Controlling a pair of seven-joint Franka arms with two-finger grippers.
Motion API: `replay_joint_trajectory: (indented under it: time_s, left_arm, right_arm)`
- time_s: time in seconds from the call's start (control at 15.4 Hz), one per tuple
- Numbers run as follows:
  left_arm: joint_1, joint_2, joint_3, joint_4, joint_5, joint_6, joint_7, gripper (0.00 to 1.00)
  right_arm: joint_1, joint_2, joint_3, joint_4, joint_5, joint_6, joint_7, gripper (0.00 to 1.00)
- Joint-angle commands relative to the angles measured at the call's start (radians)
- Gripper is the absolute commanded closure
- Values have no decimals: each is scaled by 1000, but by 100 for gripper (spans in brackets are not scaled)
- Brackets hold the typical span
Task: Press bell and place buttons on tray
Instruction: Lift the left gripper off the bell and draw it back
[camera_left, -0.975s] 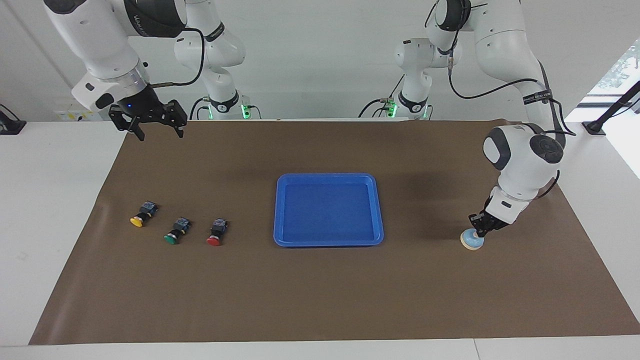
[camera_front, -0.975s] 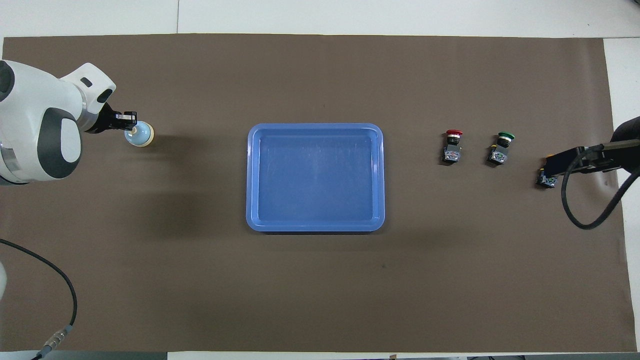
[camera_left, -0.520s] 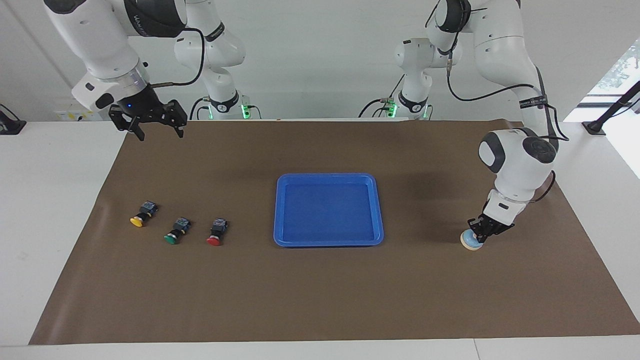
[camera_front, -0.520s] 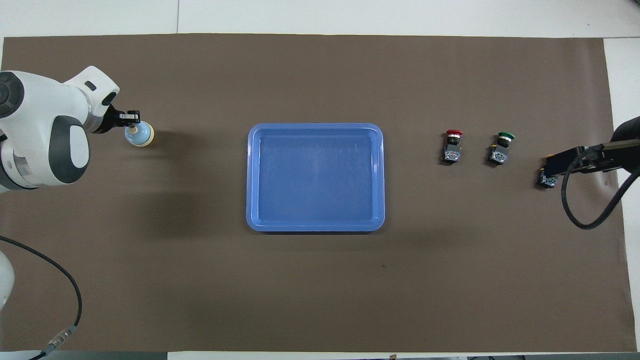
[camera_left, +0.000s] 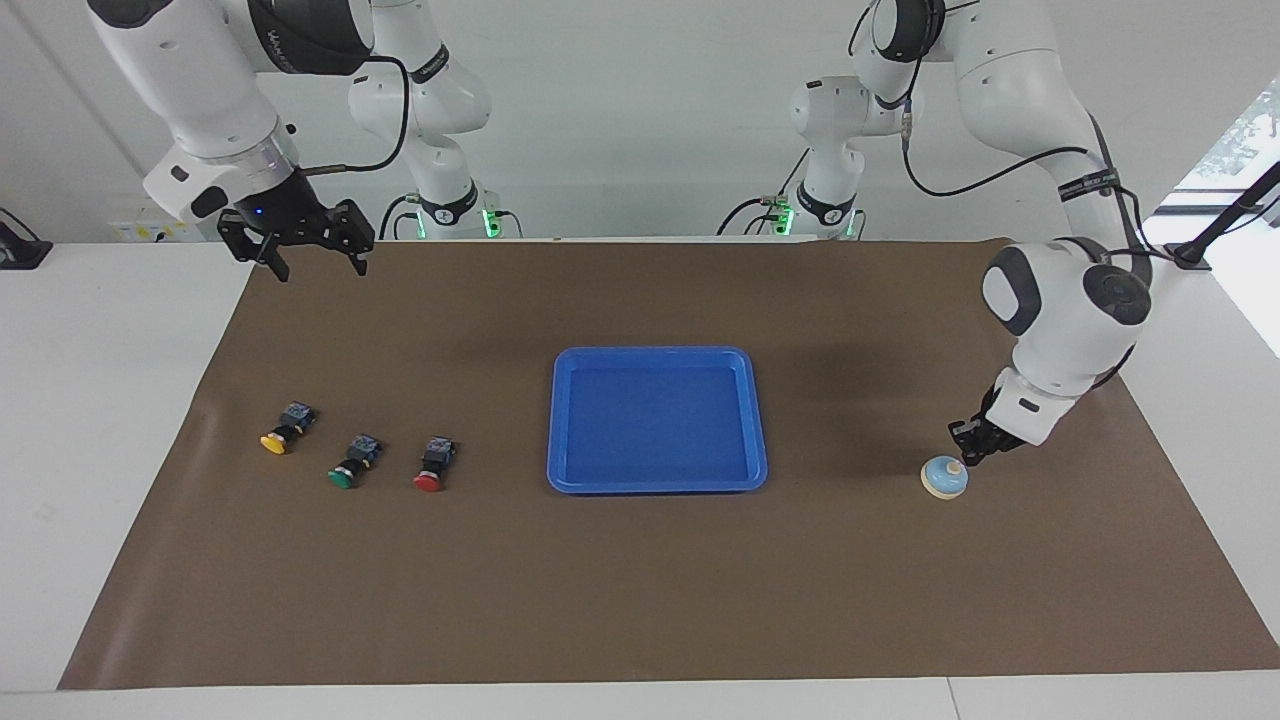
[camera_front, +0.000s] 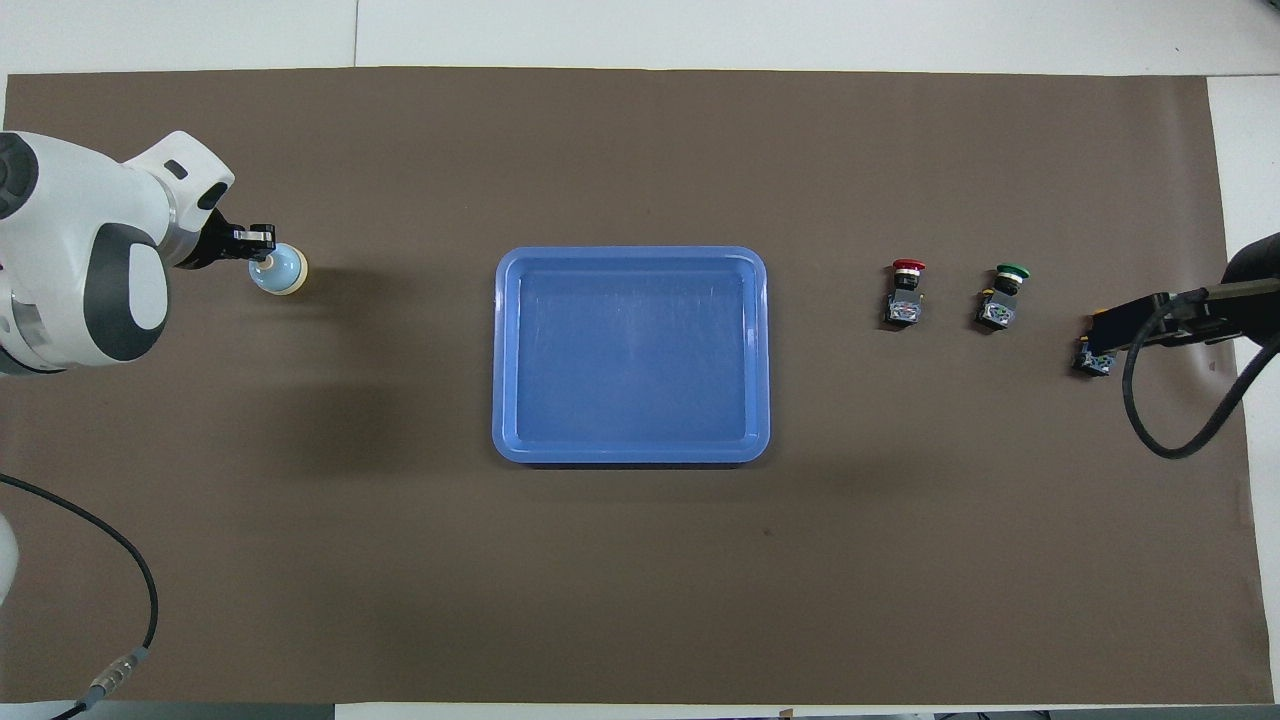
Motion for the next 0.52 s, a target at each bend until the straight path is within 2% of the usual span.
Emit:
replay_joint_trajectory:
  time_s: [0.0,0.06,0.13,0.19,0.26,0.45]
  left_arm:
    - [1,-146,-3,-16,7,-144,-4,100]
    - [-2,-189,-5,-16,5,-196,-6,73]
    - [-6,-232,-5,-18,5,-242,-7,38]
    - [-8,-268,-5,-18,5,-282,-7,7]
    - [-9,-292,-5,-16,5,-311,-9,0]
    - [-11,-356,-5,-18,5,-400,-14,0]
  right_arm:
    - [3,-15,-4,-12,-11,6,-21,0]
    - [3,-15,-4,-12,-11,6,-21,0]
    - [3,-15,-4,-12,-11,6,-21,0]
    - [3,-15,-4,-12,-11,6,-21,0]
    - [3,-15,-4,-12,-11,6,-21,0]
    - [3,-15,-4,-12,-11,6,-21,0]
